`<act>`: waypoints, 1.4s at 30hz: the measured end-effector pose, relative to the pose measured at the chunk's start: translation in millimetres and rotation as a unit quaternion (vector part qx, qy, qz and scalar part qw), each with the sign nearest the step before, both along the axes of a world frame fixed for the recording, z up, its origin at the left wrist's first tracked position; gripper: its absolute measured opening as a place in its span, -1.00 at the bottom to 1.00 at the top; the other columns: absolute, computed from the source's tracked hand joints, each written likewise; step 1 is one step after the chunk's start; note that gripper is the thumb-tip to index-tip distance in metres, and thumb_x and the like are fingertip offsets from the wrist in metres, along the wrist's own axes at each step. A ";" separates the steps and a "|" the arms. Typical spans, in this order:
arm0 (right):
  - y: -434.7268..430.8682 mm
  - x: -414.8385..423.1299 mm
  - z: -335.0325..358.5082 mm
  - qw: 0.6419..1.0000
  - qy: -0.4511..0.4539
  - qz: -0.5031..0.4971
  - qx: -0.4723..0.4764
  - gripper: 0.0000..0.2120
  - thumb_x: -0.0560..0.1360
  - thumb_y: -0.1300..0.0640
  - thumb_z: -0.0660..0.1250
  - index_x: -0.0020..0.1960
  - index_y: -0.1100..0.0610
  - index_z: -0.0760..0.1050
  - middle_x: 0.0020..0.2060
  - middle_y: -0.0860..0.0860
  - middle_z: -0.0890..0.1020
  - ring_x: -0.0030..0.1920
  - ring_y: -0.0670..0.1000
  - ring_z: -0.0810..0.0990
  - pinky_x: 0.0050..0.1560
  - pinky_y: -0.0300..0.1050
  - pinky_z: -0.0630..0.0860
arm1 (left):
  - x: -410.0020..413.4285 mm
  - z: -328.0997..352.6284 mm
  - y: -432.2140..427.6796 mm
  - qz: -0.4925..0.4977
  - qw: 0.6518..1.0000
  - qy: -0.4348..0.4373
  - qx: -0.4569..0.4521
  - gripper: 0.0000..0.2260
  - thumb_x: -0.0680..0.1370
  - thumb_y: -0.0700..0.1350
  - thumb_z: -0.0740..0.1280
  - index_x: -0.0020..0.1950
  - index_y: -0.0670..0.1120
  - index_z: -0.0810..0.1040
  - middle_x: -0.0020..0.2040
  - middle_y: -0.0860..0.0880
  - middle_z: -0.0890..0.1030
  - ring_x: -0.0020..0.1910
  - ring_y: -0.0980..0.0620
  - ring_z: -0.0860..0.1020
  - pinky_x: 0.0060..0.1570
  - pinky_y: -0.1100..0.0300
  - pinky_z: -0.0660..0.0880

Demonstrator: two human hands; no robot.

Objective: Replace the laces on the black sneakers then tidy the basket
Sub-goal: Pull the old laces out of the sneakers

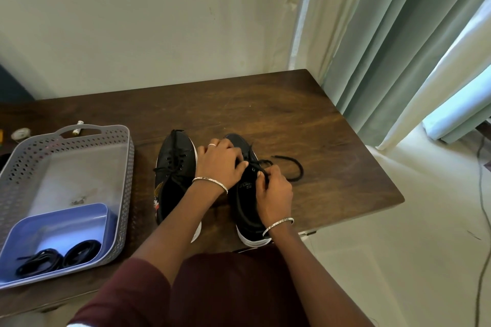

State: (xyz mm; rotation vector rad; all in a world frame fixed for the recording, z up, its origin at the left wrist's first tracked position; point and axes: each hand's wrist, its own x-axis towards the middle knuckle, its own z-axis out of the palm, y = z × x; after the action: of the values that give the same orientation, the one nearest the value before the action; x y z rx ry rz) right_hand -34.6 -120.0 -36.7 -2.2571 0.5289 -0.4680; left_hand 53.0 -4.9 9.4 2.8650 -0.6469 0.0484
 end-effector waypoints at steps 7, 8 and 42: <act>-0.5 -0.1 0.1 1.000 0.002 -0.002 0.004 -0.91 0.63 0.15 0.23 -0.01 0.16 0.43 -0.27 -0.02 0.48 -0.28 -0.01 0.42 -0.32 -0.19 0.19 | 8.2 -6.0 -11.3 0.068 0.978 0.123 -0.153 -0.80 0.64 -0.07 0.24 -0.05 -0.07 0.64 0.06 -0.03 0.61 0.13 -0.10 0.52 0.09 0.02 0.38; -0.6 -0.2 -0.3 1.000 0.001 -0.001 0.007 -0.91 0.63 0.15 0.23 -0.02 0.16 0.43 -0.27 -0.02 0.49 -0.27 -0.01 0.43 -0.29 -0.18 0.21 | 8.2 -5.9 -7.9 0.128 0.921 0.203 -0.305 -0.76 0.66 -0.09 0.22 -0.11 -0.09 0.62 -0.04 -0.05 0.63 0.02 -0.10 0.55 -0.03 0.07 0.40; -0.7 1.4 -5.9 1.000 0.001 -0.007 0.016 -0.89 0.63 0.14 0.23 -0.03 0.17 0.45 -0.30 0.01 0.53 -0.31 -0.02 0.47 -0.28 -0.16 0.28 | -13.9 4.6 9.2 0.305 0.703 0.318 -0.558 -0.92 0.65 -0.16 0.24 0.09 -0.14 0.48 -0.15 -0.07 0.64 -0.17 -0.02 0.59 -0.12 0.10 0.50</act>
State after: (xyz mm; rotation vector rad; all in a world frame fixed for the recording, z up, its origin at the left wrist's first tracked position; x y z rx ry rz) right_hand -33.2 -120.7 -42.6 -2.2254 0.5493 -0.4625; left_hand 39.1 4.4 13.9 1.5664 0.4121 -0.3227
